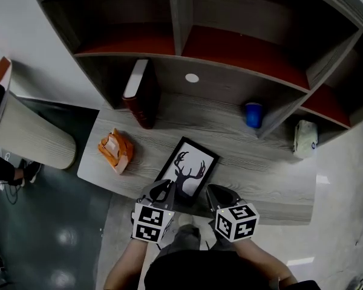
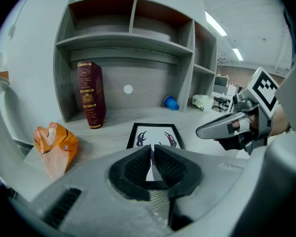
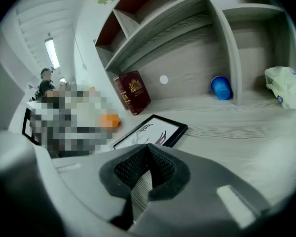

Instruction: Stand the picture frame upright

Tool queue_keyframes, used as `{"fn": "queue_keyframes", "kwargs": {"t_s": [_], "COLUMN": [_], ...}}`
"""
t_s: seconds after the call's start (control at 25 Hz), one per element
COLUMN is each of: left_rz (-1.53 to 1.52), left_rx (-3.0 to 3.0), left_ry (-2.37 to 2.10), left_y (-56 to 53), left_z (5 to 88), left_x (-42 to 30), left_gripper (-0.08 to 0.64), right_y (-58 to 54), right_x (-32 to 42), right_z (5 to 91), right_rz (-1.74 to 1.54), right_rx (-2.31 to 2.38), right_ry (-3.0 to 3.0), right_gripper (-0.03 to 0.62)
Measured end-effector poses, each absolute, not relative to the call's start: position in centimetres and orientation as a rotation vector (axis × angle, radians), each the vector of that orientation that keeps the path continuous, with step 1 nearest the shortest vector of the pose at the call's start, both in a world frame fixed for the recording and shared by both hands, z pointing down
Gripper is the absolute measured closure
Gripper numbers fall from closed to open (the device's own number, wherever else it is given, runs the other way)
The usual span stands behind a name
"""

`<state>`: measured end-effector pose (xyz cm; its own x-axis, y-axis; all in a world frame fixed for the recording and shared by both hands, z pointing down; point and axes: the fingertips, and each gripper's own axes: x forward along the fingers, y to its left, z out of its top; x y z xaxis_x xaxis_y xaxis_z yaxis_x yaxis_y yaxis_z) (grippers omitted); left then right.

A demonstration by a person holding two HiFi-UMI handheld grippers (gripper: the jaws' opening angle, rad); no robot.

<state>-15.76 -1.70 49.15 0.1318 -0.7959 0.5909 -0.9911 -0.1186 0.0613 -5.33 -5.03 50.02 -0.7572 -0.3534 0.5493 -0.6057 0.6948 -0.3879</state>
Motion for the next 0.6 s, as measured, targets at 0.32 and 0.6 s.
{"fn": "queue_keyframes", "kwargs": {"t_s": [0.32, 0.6], "left_rz": [0.629, 0.698], "left_rx": [1.966, 1.978], "left_ry": [-1.678, -1.641], "left_y": [-2.6, -3.9], "left_z": [51.1, 52.6], "left_x": [-18.1, -19.1], "left_gripper": [0.485, 0.440], "right_y": [-5.5, -5.9], "right_x": [-5.9, -6.4], "right_z": [51.5, 52.9], "right_rz": [0.838, 0.884], "right_rx": [0.834, 0.912], "right_ry": [-2.418, -2.358], "right_gripper": [0.572, 0.514]}}
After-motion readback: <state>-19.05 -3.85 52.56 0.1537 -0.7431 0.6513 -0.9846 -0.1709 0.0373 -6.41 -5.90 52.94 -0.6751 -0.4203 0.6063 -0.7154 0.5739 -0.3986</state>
